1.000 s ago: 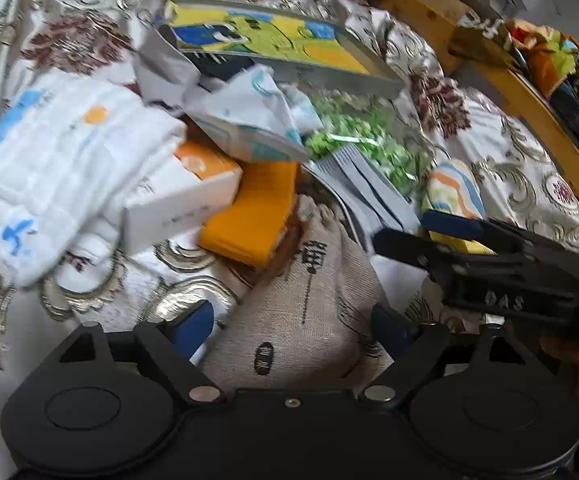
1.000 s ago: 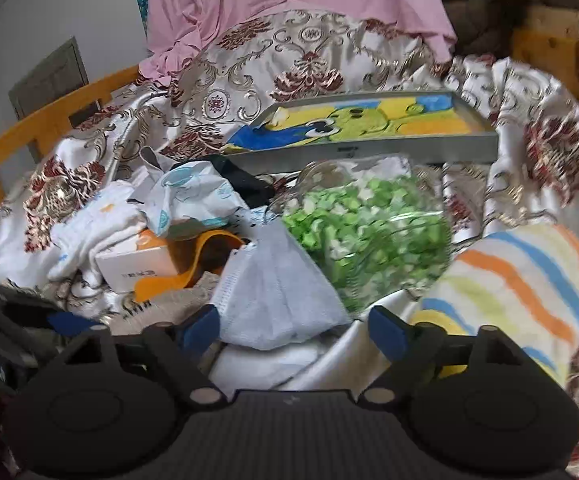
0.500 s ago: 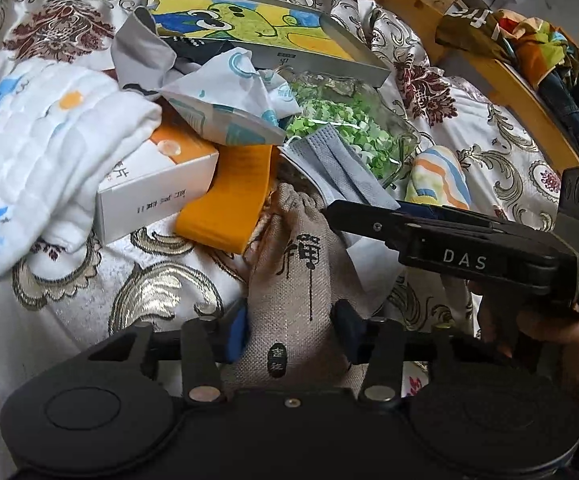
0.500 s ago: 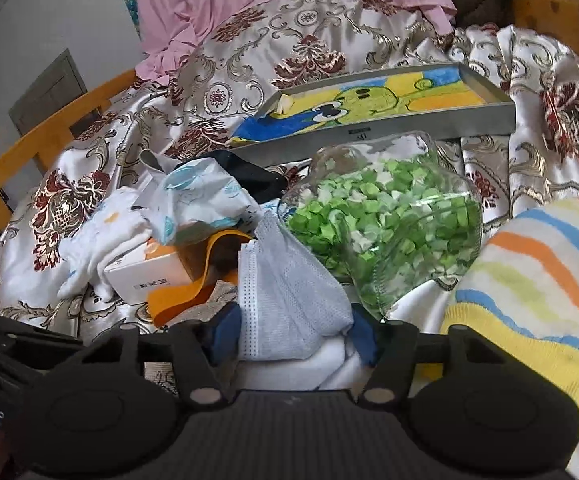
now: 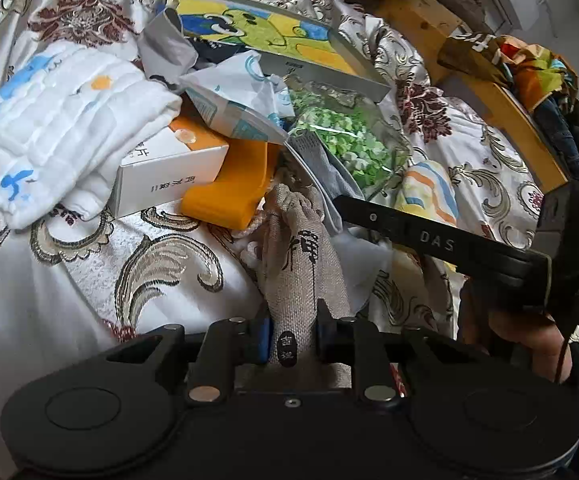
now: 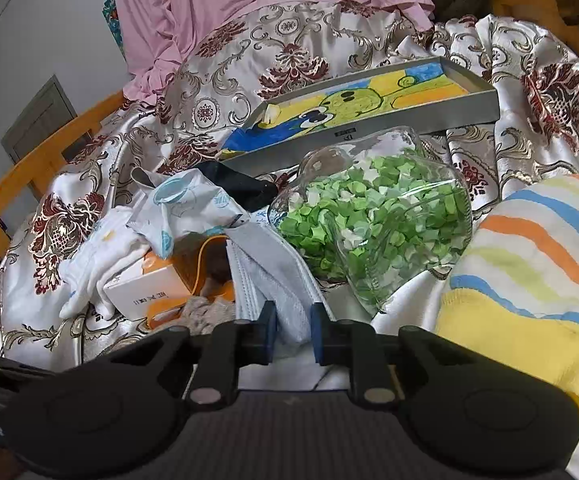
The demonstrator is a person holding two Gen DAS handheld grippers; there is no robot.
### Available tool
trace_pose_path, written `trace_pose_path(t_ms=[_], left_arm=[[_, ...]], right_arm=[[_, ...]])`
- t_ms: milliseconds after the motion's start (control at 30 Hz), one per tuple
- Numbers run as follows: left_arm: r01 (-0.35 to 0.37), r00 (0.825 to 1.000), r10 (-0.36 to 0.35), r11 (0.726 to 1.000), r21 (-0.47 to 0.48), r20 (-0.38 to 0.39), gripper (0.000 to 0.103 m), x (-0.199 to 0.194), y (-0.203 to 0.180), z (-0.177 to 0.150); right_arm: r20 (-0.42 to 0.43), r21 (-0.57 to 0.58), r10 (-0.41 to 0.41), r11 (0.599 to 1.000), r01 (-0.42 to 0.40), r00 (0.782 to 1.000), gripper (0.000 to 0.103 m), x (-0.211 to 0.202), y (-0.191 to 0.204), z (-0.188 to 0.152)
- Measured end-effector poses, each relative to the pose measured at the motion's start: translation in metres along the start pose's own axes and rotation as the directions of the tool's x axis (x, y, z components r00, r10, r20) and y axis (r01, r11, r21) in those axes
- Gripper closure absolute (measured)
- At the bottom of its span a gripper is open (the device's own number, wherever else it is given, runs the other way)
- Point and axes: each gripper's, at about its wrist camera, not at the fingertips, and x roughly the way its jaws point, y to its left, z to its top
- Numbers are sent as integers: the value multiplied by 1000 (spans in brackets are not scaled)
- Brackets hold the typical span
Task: Organize soft objects
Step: 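Carry the pouch and the mask in both grippers over the painted metal tray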
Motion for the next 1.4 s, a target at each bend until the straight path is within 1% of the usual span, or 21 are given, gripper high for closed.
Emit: trace_pose_path(t_ms=[67,200,367,533,633,700,800,900,1000,1100,1233,1333,1400], left_arm=[[3,1000,-3,1000,-7,10,85,-6,0,-4],[20,999,-18,998,-52,32,86,-21,3,-13],[31,994,-25,998,-55,104,86,-45,-1,-25],[71,978,-57,995,-64,199,86,-66,-5,-24],[87,962,-68,994,-62,265,86,-76,-8,-14],[78,953,-63,996,-41,297,86,-79,-13,-4],[69,936,-66,998,4,346,86,-84,-20,22],[69,920,-73,997,25,385,86,-85,-24,59],[38,903,-61,997,63,426,85,-79,-30,102],[22,887,-59,996,86,458,84,-65,-28,143],[-15,881,-33,995,96,472,83,-31,-20,192],[-28,884,-13,996,82,467,83,-3,-11,219],[-35,890,1,997,65,457,83,17,-4,236]], right_arm=[[20,-3,1,1000,-1,1000,86,-7,1,-1],[60,-15,6,1000,-5,998,88,-25,6,-3],[133,-14,2,1000,0,991,88,-53,7,-3],[220,11,7,1000,-10,975,88,-78,2,1],[267,15,2,1000,-6,964,88,-88,-1,7],[290,18,3,1000,-9,957,88,-93,-3,15],[322,11,-5,1000,1,947,88,-96,-3,34],[337,28,0,1000,-10,941,88,-90,-2,60],[352,10,-8,1000,5,936,88,-76,5,93],[348,2,-18,1000,18,937,88,-54,6,125],[329,10,-46,999,45,943,88,-17,2,157],[309,12,-80,997,80,948,88,14,-3,177],[294,14,-102,995,103,950,87,34,-8,186]])
